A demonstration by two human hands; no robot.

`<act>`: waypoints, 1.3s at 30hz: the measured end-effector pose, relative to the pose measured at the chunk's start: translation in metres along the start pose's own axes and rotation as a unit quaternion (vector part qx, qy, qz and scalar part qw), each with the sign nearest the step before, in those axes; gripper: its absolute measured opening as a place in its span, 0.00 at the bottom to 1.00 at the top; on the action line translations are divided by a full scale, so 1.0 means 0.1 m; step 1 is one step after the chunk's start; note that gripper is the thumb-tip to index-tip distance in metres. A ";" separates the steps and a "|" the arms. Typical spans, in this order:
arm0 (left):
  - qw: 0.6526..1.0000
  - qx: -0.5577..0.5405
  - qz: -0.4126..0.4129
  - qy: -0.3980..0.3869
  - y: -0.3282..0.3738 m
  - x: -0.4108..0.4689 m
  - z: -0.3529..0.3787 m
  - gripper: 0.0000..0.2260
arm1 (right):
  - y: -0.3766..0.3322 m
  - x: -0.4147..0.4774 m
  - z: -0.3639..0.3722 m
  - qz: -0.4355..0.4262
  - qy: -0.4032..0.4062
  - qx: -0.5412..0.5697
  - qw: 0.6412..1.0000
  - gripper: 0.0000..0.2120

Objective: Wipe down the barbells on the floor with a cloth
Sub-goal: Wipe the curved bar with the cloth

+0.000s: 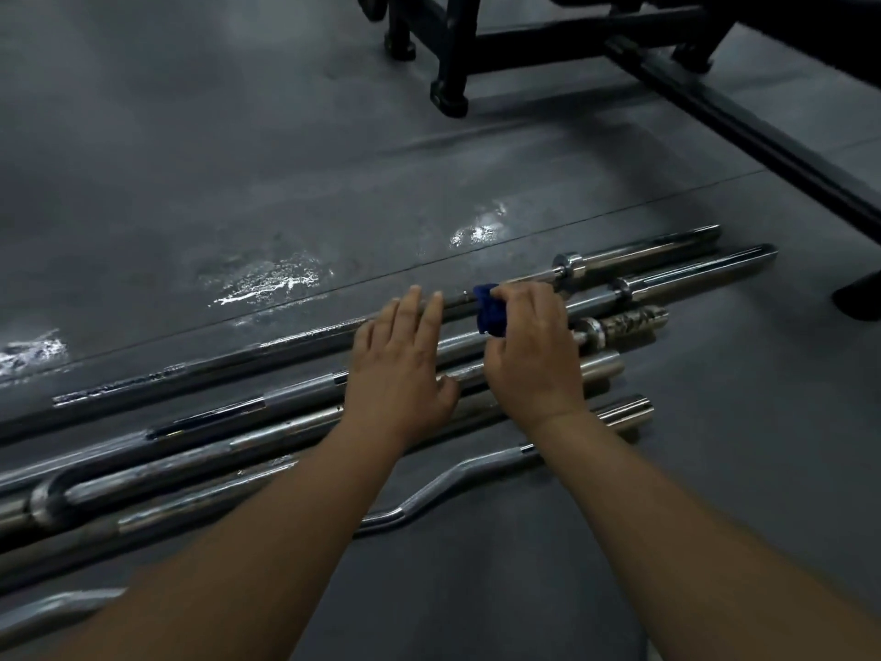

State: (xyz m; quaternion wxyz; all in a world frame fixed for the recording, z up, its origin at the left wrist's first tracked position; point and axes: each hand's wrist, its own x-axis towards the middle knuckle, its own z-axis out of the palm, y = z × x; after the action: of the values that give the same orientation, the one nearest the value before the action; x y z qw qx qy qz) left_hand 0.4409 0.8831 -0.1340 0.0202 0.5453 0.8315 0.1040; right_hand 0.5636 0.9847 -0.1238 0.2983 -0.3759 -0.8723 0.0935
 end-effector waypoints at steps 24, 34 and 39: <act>0.999 -0.014 -0.007 -0.031 0.00 -0.01 0.62 0.42 | 0.39 -0.32 0.43 0.057 -0.021 0.026 0.998 0.23; 0.998 -0.013 -0.047 -0.030 0.30 -0.20 0.23 0.42 | 0.41 -0.26 -0.08 0.051 -0.030 0.033 0.998 0.23; 0.997 -0.016 -0.073 -0.008 0.55 -0.23 0.00 0.42 | 0.37 -0.20 -0.46 0.019 -0.024 0.033 0.999 0.21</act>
State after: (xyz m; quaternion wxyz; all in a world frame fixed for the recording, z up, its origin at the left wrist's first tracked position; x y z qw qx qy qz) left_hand 0.4999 0.8838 -0.1253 0.0434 0.4835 0.8672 0.1111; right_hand 0.6241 0.9936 -0.1104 0.2880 -0.3804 -0.8681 0.1370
